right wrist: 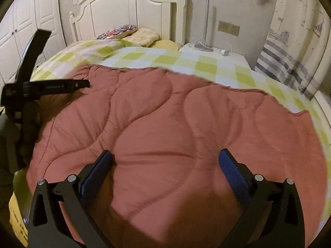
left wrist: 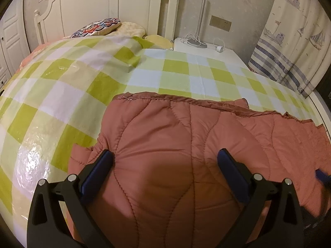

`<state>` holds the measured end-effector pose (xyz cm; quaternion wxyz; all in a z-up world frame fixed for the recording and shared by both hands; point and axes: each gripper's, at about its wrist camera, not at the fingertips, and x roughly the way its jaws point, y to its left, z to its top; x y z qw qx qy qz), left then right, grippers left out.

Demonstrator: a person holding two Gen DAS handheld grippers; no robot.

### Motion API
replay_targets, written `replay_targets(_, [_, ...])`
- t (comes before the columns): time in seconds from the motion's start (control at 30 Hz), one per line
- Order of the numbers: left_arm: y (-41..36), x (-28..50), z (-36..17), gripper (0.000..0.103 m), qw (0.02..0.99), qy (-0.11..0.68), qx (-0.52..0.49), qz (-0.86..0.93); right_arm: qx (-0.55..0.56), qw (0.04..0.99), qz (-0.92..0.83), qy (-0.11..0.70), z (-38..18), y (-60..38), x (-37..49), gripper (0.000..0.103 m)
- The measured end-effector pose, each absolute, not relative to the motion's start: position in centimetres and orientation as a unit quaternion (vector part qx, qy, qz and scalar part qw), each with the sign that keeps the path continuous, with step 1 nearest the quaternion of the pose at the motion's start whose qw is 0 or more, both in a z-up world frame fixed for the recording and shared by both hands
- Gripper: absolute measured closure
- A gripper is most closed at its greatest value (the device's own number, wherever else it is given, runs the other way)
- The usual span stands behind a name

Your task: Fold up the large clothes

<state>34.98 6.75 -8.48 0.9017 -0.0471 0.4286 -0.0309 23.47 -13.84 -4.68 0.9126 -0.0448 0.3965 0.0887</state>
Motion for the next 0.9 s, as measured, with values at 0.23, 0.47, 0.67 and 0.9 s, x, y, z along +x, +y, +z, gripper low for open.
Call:
replay_targets(0.23, [6.8, 35.0, -8.5, 0.002, 0.901, 0.43, -0.048, -0.033, 0.041, 0.914, -0.032, 0.403, -5.3, -26.1, 22.2, 0.005])
replay_targets(0.47, [6.7, 34.9, -8.6, 0.002, 0.901, 0.431, -0.041, -0.029, 0.052, 0.914, -0.016, 0.403, -6.0, -26.2, 22.3, 0.005])
replay_targets(0.67, [6.7, 34.8, -8.6, 0.002, 0.899, 0.434, -0.042, -0.022, 0.069, 0.913, 0.016, 0.402, -6.4, -27.8, 22.4, 0.004])
replay_targets(0.9, [7.1, 33.3, -8.7, 0.002, 0.902, 0.428, -0.044, -0.012, 0.057, 0.912, 0.036, 0.404, -6.5, -27.7, 22.9, 0.004])
